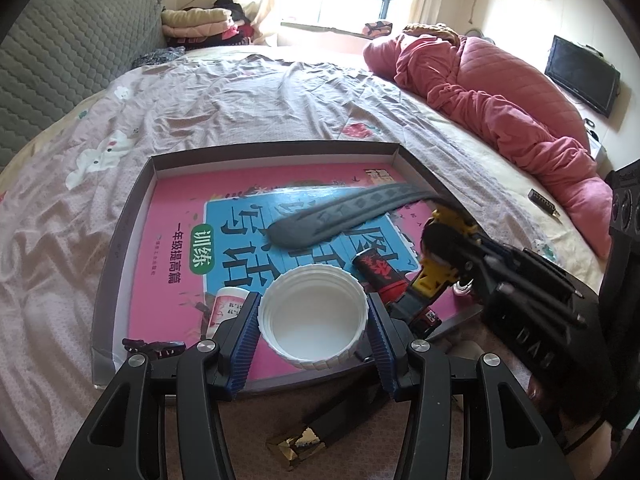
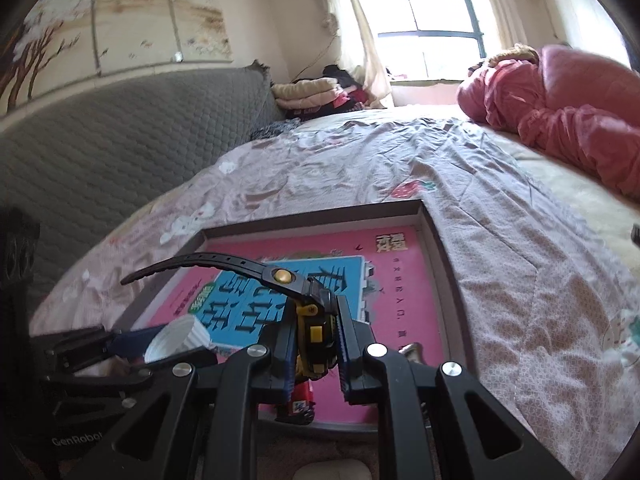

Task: Organize rigid objects
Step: 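Carry the yellow watch into the box with the right tool while the left tool carries the cap there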

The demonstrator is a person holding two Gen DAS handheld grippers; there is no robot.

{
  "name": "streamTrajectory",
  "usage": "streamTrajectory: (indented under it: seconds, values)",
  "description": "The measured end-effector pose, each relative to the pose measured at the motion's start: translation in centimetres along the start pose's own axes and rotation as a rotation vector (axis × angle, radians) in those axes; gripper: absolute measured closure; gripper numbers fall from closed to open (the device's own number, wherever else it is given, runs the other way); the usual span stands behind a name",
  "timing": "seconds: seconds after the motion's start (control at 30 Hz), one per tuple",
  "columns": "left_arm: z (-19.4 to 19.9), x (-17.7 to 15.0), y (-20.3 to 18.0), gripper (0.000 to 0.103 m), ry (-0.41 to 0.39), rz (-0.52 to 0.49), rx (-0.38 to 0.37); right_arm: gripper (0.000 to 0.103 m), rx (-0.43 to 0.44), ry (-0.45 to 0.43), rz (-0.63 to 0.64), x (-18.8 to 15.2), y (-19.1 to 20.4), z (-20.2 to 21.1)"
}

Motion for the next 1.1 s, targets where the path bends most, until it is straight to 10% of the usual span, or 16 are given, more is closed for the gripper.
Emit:
streamTrajectory:
  seconds: [1.1]
  values:
    - [-1.7,0.1,0.8,0.051,0.082,-0.005,0.010,0.082,-0.174,0.114,0.139,-0.5,-0.1,0.3]
Point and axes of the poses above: each gripper's, at about its wrist camera, not at the fingertips, and z roughly against the way its jaws point, y to its left, x to its top, the point moved 1 cm from there along -z, roughly the way its jaws point, and after that the axes turned 1 degree about x, right-handed, at the moved point
